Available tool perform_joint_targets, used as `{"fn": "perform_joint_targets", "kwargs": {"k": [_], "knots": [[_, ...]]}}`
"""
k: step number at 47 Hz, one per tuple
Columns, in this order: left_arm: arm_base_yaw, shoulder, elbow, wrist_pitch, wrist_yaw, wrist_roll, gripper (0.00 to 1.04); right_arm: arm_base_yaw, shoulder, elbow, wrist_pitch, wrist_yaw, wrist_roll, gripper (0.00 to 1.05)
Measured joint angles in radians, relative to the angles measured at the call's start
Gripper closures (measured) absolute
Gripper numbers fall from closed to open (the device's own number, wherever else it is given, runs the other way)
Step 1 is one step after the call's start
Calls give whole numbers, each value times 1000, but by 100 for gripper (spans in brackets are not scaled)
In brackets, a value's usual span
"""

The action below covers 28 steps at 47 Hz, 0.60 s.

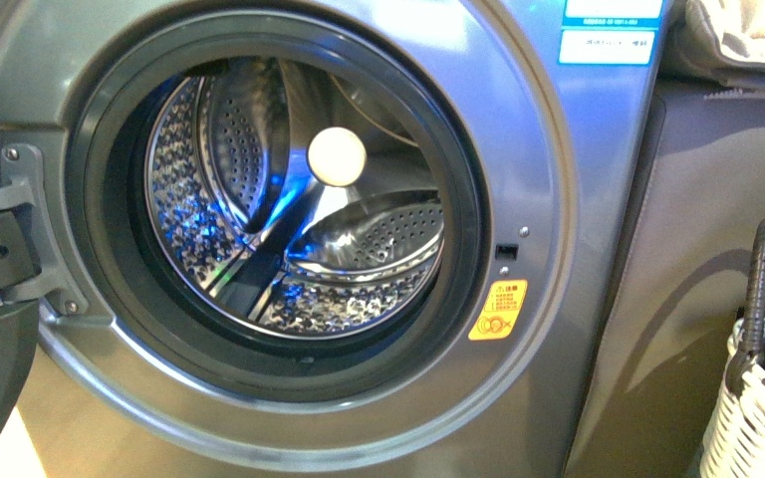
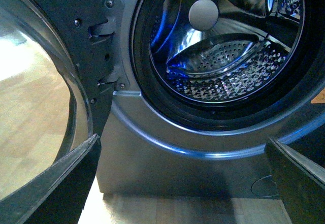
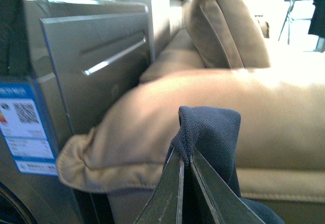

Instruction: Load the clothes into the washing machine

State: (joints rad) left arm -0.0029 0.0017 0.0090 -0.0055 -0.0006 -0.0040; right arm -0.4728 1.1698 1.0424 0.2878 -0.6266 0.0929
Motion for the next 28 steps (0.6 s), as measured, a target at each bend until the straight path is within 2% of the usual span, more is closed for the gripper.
{"fn": "perform_joint_targets", "kwargs": {"k": [12,23,28], "knots": [[0,0,0,0,0,0,6,133,8,330,-148,57,24,102],[0,0,0,0,0,0,6,338,106,743,-386,160,7,102],[0,0,0,0,0,0,6,483,196,966,-534,254,-40,102]]}}
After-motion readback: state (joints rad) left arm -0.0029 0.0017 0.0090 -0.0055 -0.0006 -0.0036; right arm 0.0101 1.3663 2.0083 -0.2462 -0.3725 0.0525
